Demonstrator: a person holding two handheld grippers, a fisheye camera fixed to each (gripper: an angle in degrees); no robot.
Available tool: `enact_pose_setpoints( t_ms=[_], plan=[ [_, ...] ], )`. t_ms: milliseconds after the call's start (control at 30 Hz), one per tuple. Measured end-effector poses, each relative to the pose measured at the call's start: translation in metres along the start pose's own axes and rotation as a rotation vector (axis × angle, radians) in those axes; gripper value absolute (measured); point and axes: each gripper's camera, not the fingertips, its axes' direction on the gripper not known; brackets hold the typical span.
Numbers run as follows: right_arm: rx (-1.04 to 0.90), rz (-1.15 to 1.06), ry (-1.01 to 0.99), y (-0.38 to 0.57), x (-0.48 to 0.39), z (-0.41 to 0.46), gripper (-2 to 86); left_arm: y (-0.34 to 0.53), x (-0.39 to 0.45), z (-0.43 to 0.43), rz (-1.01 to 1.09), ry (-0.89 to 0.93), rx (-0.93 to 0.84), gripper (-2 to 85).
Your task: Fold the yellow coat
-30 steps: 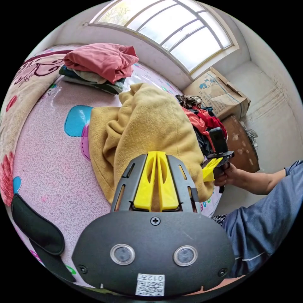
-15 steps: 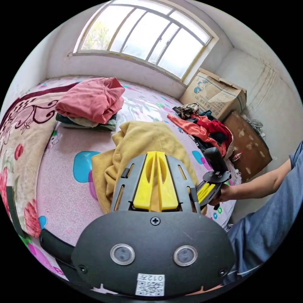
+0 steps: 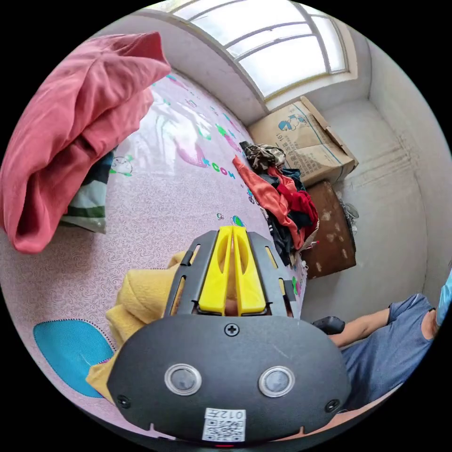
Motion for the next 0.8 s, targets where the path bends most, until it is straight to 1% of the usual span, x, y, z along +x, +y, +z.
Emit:
enact_pose_setpoints(
  t_ms=[33,100,233,300,433,500,533,567,600,633,667,700,733,767,800],
  plan=[
    [0.001,-0.007,0.016,-0.001,-0.005,0.001,-0.3,-0.001,-0.014,0.003,-0.05,0.024,-0.016,0.3],
    [0.002,-0.009,0.022,-0.002,-0.01,-0.001,-0.2,-0.004,-0.022,0.004,-0.06,0.078,-0.028,0.4],
    [0.05,0.065,-0.095,-0.006,-0.019,-0.023,0.0,-0.012,-0.017,-0.004,-0.04,0.084,-0.037,0.4],
    [0.082,0.036,-0.092,-0.005,-0.038,-0.036,0.2,-0.014,-0.01,-0.014,-0.025,0.131,-0.026,0.4],
    [0.079,-0.037,-0.155,-0.002,-0.073,-0.041,0.3,-0.003,0.03,-0.061,0.109,0.199,0.047,0.4],
    [0.044,-0.053,-0.178,-0.005,-0.082,-0.031,0.3,0.013,0.054,-0.083,0.168,0.167,0.032,0.3],
    [0.012,-0.064,-0.147,-0.008,-0.088,-0.022,0.4,0.029,0.069,-0.094,0.215,0.103,0.006,0.2],
    [-0.006,-0.078,-0.108,-0.011,-0.093,-0.016,0.4,0.049,0.08,-0.103,0.24,-0.006,-0.024,0.1],
    [-0.018,-0.08,-0.092,-0.013,-0.093,-0.012,0.4,0.061,0.083,-0.107,0.245,-0.075,-0.031,0.1],
    [-0.075,-0.043,-0.027,-0.016,-0.088,-0.003,0.3,0.087,0.085,-0.115,0.25,-0.201,-0.016,0.0],
    [-0.129,-0.043,-0.027,-0.016,-0.081,0.006,0.3,0.114,0.079,-0.123,0.228,-0.216,0.016,-0.1],
    [-0.138,-0.032,-0.036,-0.016,-0.078,0.007,0.3,0.127,0.073,-0.126,0.207,-0.169,0.034,-0.1],
    [-0.13,-0.03,-0.047,-0.017,-0.077,0.007,0.3,0.152,0.058,-0.131,0.154,-0.025,0.087,-0.2],
    [-0.137,-0.039,-0.035,-0.019,-0.079,0.009,0.2,0.177,0.048,-0.132,0.149,0.073,0.158,-0.2],
    [-0.147,-0.043,-0.025,-0.02,-0.081,0.01,0.2,0.188,0.044,-0.131,0.141,0.069,0.174,-0.2]
  ],
)
